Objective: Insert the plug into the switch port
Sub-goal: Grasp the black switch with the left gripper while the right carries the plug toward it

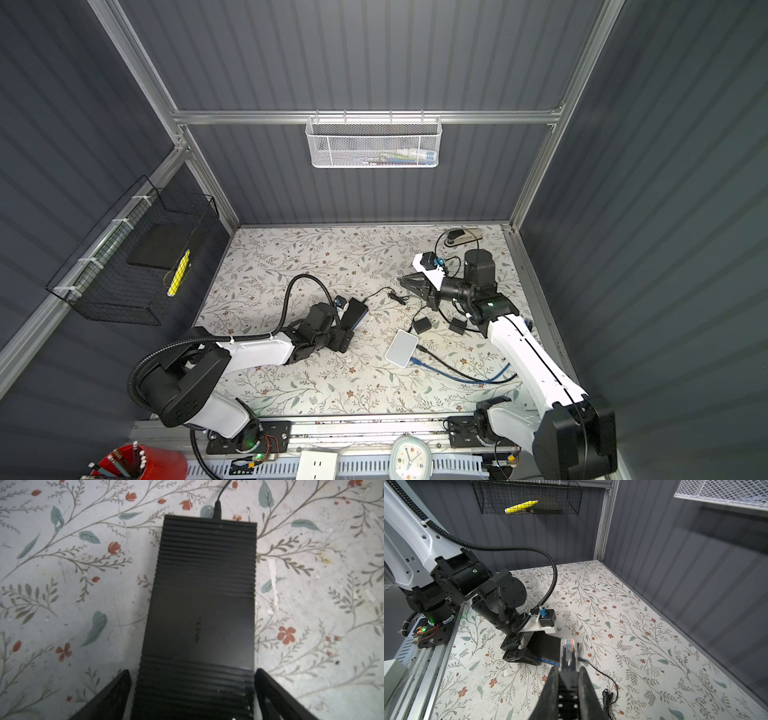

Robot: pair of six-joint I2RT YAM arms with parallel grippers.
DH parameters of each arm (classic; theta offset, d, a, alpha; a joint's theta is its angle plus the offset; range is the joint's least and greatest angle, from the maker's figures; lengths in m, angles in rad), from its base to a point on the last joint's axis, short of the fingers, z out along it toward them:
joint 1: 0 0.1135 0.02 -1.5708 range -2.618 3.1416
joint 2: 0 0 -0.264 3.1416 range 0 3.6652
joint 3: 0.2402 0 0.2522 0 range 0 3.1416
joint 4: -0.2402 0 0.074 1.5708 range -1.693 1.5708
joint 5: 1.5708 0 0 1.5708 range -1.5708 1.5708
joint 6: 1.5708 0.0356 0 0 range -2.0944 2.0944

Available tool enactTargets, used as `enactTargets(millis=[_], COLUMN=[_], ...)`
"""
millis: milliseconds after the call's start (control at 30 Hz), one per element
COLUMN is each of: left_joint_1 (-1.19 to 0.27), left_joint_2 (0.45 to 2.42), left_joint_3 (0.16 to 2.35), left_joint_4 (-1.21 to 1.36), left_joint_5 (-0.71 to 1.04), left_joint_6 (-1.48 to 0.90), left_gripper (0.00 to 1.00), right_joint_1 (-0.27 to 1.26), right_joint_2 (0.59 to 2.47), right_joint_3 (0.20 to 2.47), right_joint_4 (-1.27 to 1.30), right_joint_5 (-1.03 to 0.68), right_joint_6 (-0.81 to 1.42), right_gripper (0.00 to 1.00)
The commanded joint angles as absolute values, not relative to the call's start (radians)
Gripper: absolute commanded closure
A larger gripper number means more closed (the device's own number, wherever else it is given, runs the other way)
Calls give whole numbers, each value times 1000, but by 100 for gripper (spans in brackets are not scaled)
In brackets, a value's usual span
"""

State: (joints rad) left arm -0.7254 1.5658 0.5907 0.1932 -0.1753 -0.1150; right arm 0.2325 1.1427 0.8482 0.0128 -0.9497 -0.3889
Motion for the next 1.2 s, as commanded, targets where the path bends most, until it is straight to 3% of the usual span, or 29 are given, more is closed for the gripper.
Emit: enactTargets(millis=[0,133,300,433,567,867,1167], left_joint_1=[-726,-725,-722,-660,-587,-586,-586], left_joint_2=[1603,1573,1438,1386,1478,1535,1487], left_joint_3=[597,578,557,606,681,735,676], left_joint_4=[192,184,138,53,-23,-17,4], left_joint_5=[-171,-144,-79,106,317,275,292], left_joint_6=[-76,-85,-125,-173,-244,-284,-284], left_gripper=[25,46,61,62,65,65,65], right_joint_1=[230,230,283,414,505,607,670], right_joint_2=[1125,1093,1081,1104,1188,1426,1524], right_joint_3=[865,861,853,830,802,843,824], right_joint_4=[4,-13,-119,-195,-196,-167,2], right_joint_5=[-969,-960,-879,-708,-574,-453,-373], right_joint_6=[-374,-368,-387,-402,-381,-377,-232], right_gripper=[95,95,96,97,98,98,98])
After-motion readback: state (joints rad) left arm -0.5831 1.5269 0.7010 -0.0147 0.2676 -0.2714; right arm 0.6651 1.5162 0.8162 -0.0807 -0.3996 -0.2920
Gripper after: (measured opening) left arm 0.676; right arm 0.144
